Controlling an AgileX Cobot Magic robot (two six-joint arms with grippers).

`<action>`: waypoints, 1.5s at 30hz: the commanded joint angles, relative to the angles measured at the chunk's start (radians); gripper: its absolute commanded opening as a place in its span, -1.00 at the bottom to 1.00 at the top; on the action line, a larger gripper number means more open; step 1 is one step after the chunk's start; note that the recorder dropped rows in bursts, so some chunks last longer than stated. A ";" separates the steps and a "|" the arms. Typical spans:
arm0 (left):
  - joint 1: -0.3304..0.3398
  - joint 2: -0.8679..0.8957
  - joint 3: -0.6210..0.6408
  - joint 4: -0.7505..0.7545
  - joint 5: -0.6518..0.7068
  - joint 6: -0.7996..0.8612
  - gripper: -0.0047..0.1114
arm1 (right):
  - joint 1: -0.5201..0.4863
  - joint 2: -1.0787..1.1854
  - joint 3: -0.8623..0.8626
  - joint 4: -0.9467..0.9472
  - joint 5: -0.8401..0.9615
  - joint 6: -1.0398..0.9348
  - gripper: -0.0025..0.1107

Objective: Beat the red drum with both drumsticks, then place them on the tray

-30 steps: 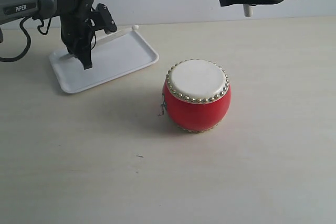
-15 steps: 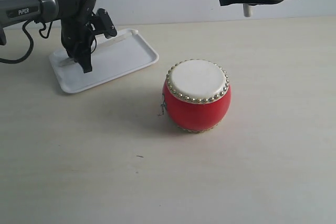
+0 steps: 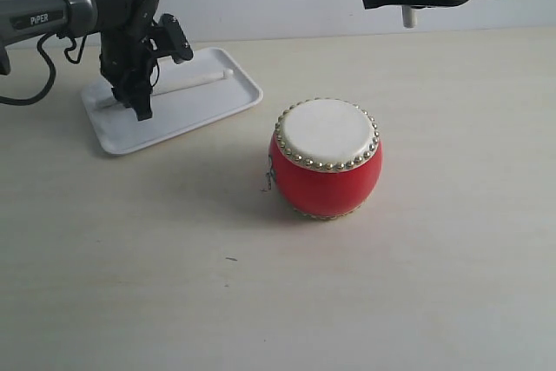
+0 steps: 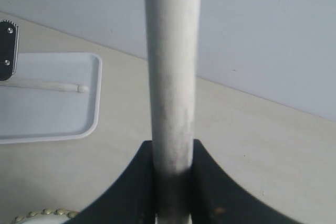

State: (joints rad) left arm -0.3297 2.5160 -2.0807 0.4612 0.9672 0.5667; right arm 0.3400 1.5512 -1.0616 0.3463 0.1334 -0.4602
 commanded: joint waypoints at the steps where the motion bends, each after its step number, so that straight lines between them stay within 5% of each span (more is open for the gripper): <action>1: -0.001 -0.005 -0.004 0.020 0.009 -0.024 -0.06 | -0.004 0.000 -0.008 0.005 -0.016 -0.008 -0.96; 7: -0.001 -0.027 -0.004 0.144 0.060 -0.147 -0.06 | -0.004 0.000 -0.008 0.005 -0.018 -0.008 -0.96; 11: -0.001 -0.115 -0.004 -0.004 0.078 -0.179 -0.06 | -0.004 0.000 -0.008 0.001 -0.018 -0.061 -0.96; 16: 0.038 -0.209 -0.004 -0.530 0.100 -0.093 -0.06 | -0.004 0.000 -0.008 0.014 0.038 -0.096 -0.96; 22: 0.114 -0.210 0.061 -1.299 0.254 0.299 -0.06 | -0.004 0.000 -0.008 0.040 0.105 -0.185 -0.96; 26: 0.168 -0.213 0.159 -1.605 0.254 0.484 -0.06 | -0.004 0.002 -0.008 0.202 0.163 -0.339 -0.96; 34: 0.255 -0.235 0.424 -1.829 0.254 0.707 -0.06 | -0.008 0.087 -0.013 0.986 0.480 -1.130 -0.96; 42: 0.263 -0.410 0.678 -1.977 0.254 0.994 -0.06 | -0.106 0.305 -0.123 1.132 0.969 -1.056 -0.96; 45: 0.237 -0.529 0.761 -1.997 0.254 1.056 -0.06 | -0.106 0.305 -0.123 1.112 1.008 -1.056 -0.96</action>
State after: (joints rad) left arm -0.0697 2.0650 -1.3673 -1.5056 1.2144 1.5709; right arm 0.2390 1.8557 -1.1732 1.4492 1.0778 -1.5156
